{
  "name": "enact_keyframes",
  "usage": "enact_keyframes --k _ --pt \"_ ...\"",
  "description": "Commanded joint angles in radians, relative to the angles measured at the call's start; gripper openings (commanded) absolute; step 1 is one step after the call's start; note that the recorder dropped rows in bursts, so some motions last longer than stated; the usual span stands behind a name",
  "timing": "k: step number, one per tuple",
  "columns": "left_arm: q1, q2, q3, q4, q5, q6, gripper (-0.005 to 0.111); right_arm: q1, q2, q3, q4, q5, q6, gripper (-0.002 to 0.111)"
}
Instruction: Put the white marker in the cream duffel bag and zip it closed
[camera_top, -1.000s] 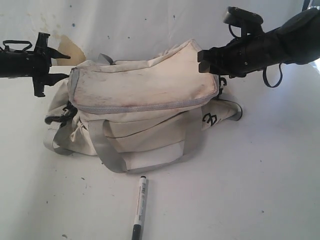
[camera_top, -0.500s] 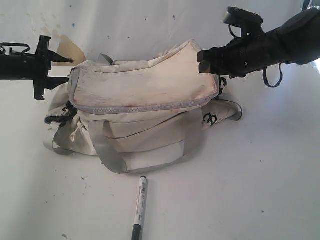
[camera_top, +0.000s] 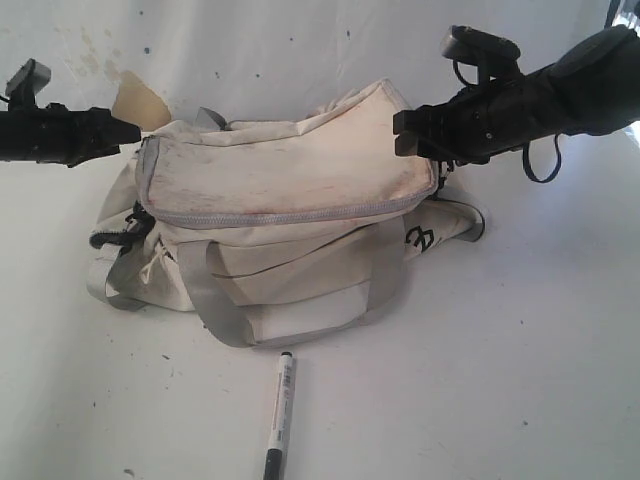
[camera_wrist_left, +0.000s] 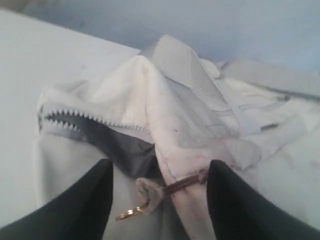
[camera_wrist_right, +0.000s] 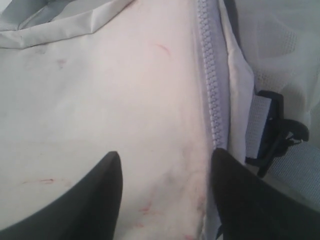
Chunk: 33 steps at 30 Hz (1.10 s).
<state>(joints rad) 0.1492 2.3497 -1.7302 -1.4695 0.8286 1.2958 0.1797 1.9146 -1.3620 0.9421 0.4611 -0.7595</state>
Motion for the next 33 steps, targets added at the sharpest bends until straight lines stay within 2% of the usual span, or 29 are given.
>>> enact_keyframes --k 1,9,14,18,23,33 --pt "0.004 -0.005 -0.004 0.046 0.013 0.384 0.059 -0.011 -0.001 -0.001 0.001 -0.003 0.0 0.051" --pt "-0.002 -0.004 -0.004 0.098 0.084 0.521 0.059 -0.011 -0.001 -0.001 0.001 -0.028 0.0 0.051" --pt "-0.004 0.001 -0.004 0.091 -0.017 0.521 0.059 -0.011 -0.001 -0.001 0.001 -0.03 0.0 0.051" --pt "-0.02 0.024 -0.004 0.063 -0.019 0.526 0.059 -0.011 -0.001 -0.001 0.001 -0.037 0.0 0.051" --pt "-0.056 0.049 -0.004 -0.068 -0.018 0.609 0.059 -0.011 -0.001 -0.001 0.001 -0.039 0.0 0.051" --pt "-0.093 0.054 -0.004 -0.024 -0.191 0.744 0.059 -0.011 -0.001 -0.001 0.001 -0.045 0.0 0.051"
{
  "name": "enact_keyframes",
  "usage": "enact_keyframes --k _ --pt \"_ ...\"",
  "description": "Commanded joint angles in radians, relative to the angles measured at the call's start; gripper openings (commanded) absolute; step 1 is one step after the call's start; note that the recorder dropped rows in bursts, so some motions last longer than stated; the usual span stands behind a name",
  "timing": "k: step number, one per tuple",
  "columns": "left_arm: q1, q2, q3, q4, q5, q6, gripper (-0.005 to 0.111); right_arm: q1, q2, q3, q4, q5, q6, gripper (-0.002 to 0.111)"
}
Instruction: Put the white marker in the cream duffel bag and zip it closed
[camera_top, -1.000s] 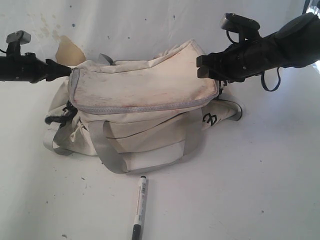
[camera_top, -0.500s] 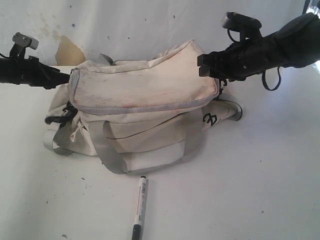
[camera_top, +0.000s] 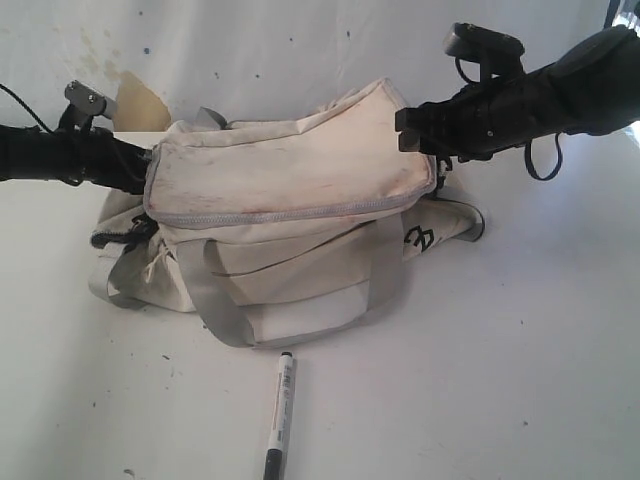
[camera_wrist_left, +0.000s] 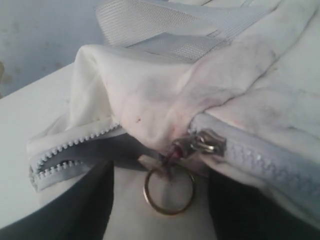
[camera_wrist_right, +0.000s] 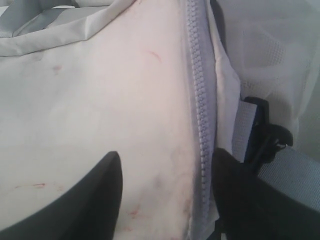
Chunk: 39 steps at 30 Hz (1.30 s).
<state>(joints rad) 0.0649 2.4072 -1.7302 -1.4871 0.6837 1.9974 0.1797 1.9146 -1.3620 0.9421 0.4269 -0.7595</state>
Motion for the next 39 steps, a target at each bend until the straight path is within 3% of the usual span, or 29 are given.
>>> enact_keyframes --k 1,12,16,22,26,29,33,34,39 --pt "-0.009 -0.004 -0.004 -0.007 -0.046 0.065 0.059 -0.011 -0.001 -0.001 0.001 -0.006 0.0 0.051" --pt "-0.007 -0.021 -0.004 0.137 -0.064 0.102 0.059 -0.011 -0.001 -0.001 0.001 0.003 0.0 0.051" --pt "-0.008 -0.017 -0.004 0.112 -0.059 0.12 0.059 -0.011 -0.001 -0.001 0.001 -0.005 0.0 0.051" --pt "-0.008 -0.015 -0.013 -0.045 0.034 0.12 0.059 -0.011 -0.001 -0.001 0.001 -0.005 0.0 0.051" --pt "-0.008 -0.01 -0.027 -0.037 0.036 0.12 0.058 -0.011 -0.001 -0.001 0.001 0.003 0.0 0.051" --pt "-0.008 -0.01 -0.027 0.011 0.033 0.12 0.046 -0.011 -0.001 -0.001 0.001 0.001 0.0 0.051" --pt "-0.006 -0.017 -0.027 0.127 0.04 0.056 0.005 -0.011 -0.001 -0.001 0.001 0.001 0.0 0.05" --pt "-0.006 -0.024 -0.027 0.166 0.042 0.045 0.0 -0.011 -0.001 -0.001 0.001 0.003 0.0 0.049" --pt "-0.006 -0.063 -0.027 0.354 0.042 -0.067 0.0 -0.011 -0.001 -0.001 0.001 0.001 0.0 0.047"
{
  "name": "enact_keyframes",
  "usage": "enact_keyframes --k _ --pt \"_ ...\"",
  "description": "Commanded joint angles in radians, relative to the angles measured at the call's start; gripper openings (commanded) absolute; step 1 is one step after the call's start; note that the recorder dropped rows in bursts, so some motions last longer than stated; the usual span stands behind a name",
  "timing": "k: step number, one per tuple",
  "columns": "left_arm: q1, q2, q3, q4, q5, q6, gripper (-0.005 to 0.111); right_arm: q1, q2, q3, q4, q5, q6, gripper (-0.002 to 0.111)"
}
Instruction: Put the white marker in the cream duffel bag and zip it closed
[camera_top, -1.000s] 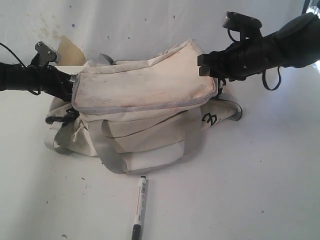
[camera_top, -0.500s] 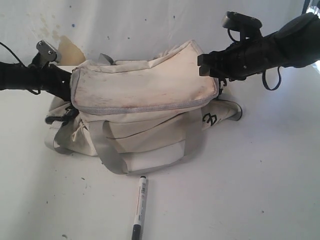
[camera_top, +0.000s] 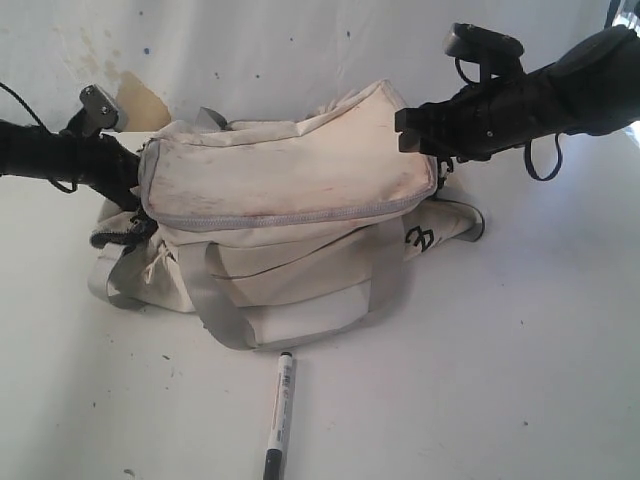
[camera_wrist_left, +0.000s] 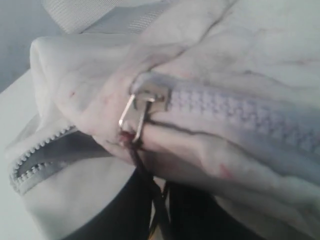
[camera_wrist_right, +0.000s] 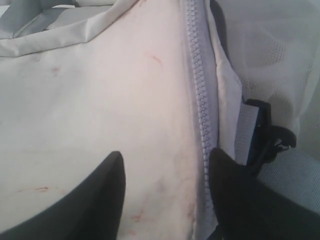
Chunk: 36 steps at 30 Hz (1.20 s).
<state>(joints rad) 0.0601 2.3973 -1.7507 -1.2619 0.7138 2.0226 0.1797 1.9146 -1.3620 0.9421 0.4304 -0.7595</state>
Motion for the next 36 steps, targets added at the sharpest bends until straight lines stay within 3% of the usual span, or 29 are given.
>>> enact_keyframes --k 1,11,19,28,36 --pt "-0.002 -0.066 -0.007 0.155 0.012 -0.114 0.0 -0.011 -0.001 -0.001 0.001 -0.005 0.0 0.047" --pt "-0.002 -0.189 -0.007 0.268 0.045 -0.318 0.0 -0.011 -0.001 -0.001 -0.001 -0.005 -0.003 0.047" --pt "-0.002 -0.267 -0.007 0.554 0.072 -0.768 0.0 -0.011 -0.004 -0.003 0.009 -0.003 -0.113 0.047" --pt "-0.004 -0.309 -0.007 0.523 0.245 -0.956 0.0 -0.011 -0.037 -0.003 0.023 -0.051 -0.096 0.047" --pt "-0.004 -0.309 -0.007 0.505 0.333 -1.003 0.0 0.042 -0.037 -0.029 0.183 0.13 -0.191 0.047"
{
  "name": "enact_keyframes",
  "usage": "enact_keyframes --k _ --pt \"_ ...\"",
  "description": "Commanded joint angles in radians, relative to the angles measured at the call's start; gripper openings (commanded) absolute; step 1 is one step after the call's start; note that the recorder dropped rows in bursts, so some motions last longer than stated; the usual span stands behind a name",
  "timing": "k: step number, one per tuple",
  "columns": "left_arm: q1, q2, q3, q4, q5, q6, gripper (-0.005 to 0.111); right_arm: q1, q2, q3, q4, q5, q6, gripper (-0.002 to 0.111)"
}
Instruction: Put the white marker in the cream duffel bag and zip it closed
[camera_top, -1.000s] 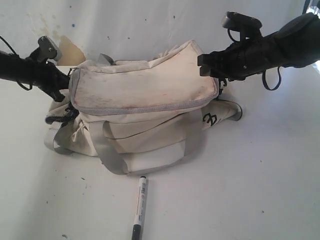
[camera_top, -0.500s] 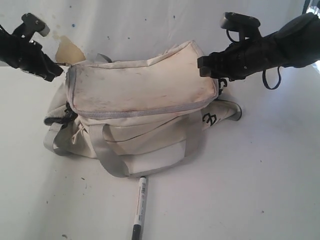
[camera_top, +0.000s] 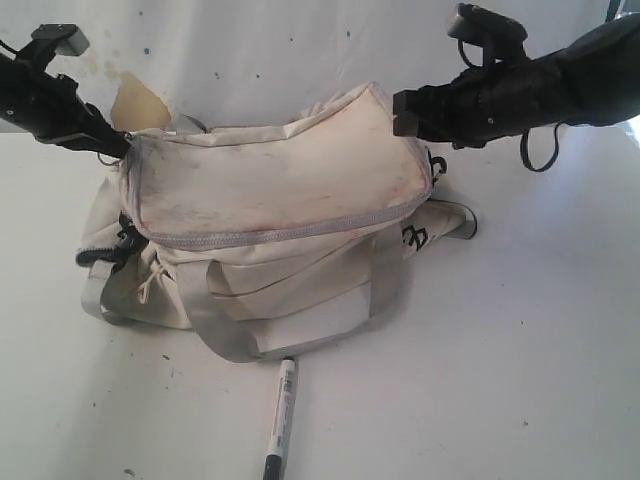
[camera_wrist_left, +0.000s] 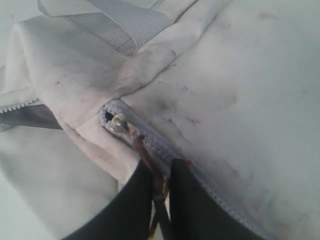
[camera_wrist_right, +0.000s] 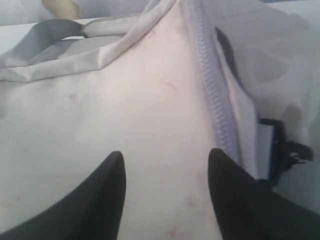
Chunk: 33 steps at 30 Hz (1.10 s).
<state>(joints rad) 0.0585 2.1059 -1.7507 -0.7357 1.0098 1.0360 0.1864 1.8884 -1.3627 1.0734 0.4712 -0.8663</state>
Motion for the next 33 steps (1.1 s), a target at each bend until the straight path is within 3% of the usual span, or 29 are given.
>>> enact_keyframes --k 1,8,14,17,22,25,29,33 --pt "-0.002 -0.017 -0.007 -0.021 0.037 -0.016 0.0 0.047 -0.011 -0.039 0.052 0.107 -0.097 0.047" --pt "-0.002 -0.017 -0.007 -0.045 0.026 -0.078 0.0 0.113 0.01 -0.141 0.052 0.198 -0.1 0.047" --pt "-0.002 -0.017 -0.007 -0.18 0.047 -0.099 0.0 0.152 0.117 -0.279 0.061 0.307 -0.257 0.047" --pt "-0.002 -0.017 -0.007 -0.238 0.063 -0.099 0.0 0.168 0.166 -0.319 0.116 0.305 -0.391 0.047" --pt "0.002 -0.017 -0.007 -0.333 0.119 -0.099 0.0 0.202 0.237 -0.328 0.406 0.277 -0.767 0.047" --pt "0.011 -0.019 -0.008 -0.303 0.15 -0.088 0.0 0.225 0.281 -0.328 0.571 0.26 -1.017 0.047" --pt "0.034 -0.024 -0.008 -0.197 0.185 0.057 0.0 0.262 0.332 -0.328 0.671 0.244 -1.28 0.047" --pt "0.041 -0.024 -0.008 -0.211 0.211 0.321 0.0 0.296 0.376 -0.372 0.671 0.144 -1.274 0.047"
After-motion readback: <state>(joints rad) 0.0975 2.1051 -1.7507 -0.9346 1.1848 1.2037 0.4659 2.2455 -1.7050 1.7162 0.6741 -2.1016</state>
